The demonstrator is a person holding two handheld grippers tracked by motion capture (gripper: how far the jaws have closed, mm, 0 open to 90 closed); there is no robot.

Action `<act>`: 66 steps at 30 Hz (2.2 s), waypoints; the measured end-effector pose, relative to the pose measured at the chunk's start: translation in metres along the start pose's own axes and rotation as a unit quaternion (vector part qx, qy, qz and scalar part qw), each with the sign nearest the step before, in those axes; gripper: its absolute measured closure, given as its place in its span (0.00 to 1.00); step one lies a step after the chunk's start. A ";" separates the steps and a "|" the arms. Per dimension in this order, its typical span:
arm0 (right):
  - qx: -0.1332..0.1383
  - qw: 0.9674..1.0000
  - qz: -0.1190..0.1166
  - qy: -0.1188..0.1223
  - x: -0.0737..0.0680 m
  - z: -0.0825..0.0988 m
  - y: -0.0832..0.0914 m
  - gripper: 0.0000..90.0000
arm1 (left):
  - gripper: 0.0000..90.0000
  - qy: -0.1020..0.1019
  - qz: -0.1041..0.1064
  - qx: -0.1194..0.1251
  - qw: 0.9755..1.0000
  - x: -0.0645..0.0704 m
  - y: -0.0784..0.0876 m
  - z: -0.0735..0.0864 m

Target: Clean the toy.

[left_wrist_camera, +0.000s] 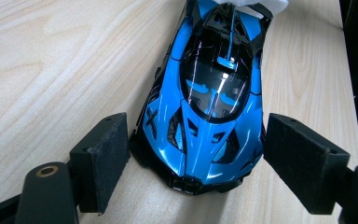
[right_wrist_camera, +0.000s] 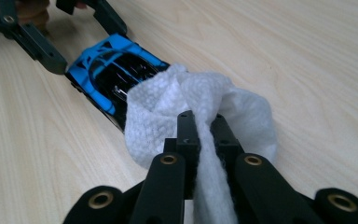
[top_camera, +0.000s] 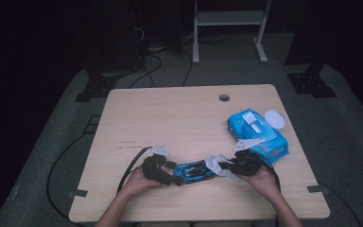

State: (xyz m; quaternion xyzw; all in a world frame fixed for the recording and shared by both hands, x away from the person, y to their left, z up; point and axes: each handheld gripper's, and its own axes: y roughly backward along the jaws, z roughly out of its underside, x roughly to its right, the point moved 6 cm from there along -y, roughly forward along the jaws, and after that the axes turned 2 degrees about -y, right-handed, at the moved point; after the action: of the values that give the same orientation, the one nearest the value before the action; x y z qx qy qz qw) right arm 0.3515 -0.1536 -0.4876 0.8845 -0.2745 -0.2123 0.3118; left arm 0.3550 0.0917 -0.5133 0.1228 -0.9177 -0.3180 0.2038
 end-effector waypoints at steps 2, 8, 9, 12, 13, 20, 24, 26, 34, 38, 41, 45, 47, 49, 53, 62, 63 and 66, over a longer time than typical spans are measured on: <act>-0.007 1.000 -0.004 -0.002 0.001 0.000 -0.004 0.89 | 0.28 -0.008 -0.003 -0.002 1.000 0.001 0.000 0.000; -0.010 0.999 -0.022 -0.033 0.005 -0.002 -0.007 0.81 | 0.34 -0.006 -0.001 -0.004 1.000 -0.001 0.003 0.002; -0.003 0.997 -0.055 -0.062 0.007 -0.003 -0.005 0.79 | 0.34 -0.002 0.001 -0.002 1.000 -0.001 0.002 0.001; -0.016 0.997 -0.050 -0.062 0.007 -0.002 -0.008 0.77 | 0.34 -0.004 0.000 -0.002 1.000 -0.001 0.002 0.001; -0.018 0.996 -0.052 -0.069 0.007 -0.003 -0.011 0.75 | 0.33 -0.002 0.000 -0.002 1.000 -0.001 0.002 0.001; -0.017 0.996 -0.047 -0.080 0.007 -0.005 -0.018 0.73 | 0.32 0.006 0.001 0.002 1.000 -0.001 0.002 0.001; -0.016 0.993 -0.055 -0.099 0.009 -0.004 -0.021 0.72 | 0.32 0.010 0.000 0.000 1.000 -0.001 0.002 0.001; -0.016 0.992 -0.062 -0.110 0.010 -0.003 -0.021 0.72 | 0.32 0.012 -0.001 0.000 1.000 -0.001 0.002 0.001; -0.007 0.990 -0.079 -0.120 0.011 -0.002 -0.022 0.74 | 0.32 0.006 -0.005 -0.001 1.000 0.000 0.002 0.001; 0.001 0.992 -0.075 -0.101 0.009 -0.001 -0.022 0.74 | 0.32 0.000 -0.009 -0.002 1.000 0.000 0.002 0.001; 0.009 0.994 -0.067 -0.084 0.008 -0.001 -0.021 0.74 | 0.31 0.006 -0.009 0.000 1.000 0.000 0.002 0.001; 0.024 0.997 -0.052 -0.043 0.002 -0.002 -0.019 0.74 | 0.30 0.014 0.004 0.003 1.000 0.000 0.001 0.001; 0.027 0.998 -0.047 -0.032 0.001 -0.002 -0.018 0.74 | 0.30 0.014 0.006 0.003 1.000 0.001 0.001 0.001; 0.032 0.998 -0.043 -0.021 -0.001 -0.001 -0.017 0.74 | 0.30 0.016 0.008 0.002 1.000 0.001 0.000 0.001; 0.042 0.999 -0.030 0.009 -0.004 0.000 -0.014 0.75 | 0.31 0.033 0.018 0.009 0.999 0.001 0.000 0.000; 0.052 0.997 -0.002 0.056 -0.019 -0.003 -0.015 0.76 | 0.46 0.033 0.040 0.016 0.999 0.006 -0.003 -0.002; 0.053 0.997 0.005 0.058 -0.019 -0.004 -0.015 0.76 | 0.46 0.027 0.035 0.016 0.999 0.007 -0.003 -0.002; 0.059 0.997 0.019 0.055 -0.018 -0.005 -0.014 0.87 | 0.49 0.012 0.030 0.019 0.999 0.009 -0.002 -0.004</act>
State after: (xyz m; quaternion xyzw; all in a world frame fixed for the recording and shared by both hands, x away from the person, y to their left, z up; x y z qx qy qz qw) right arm 0.3454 -0.1316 -0.4898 0.9064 -0.2854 -0.1406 0.2780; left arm 0.3490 0.0849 -0.5094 0.1031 -0.9244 -0.2930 0.2214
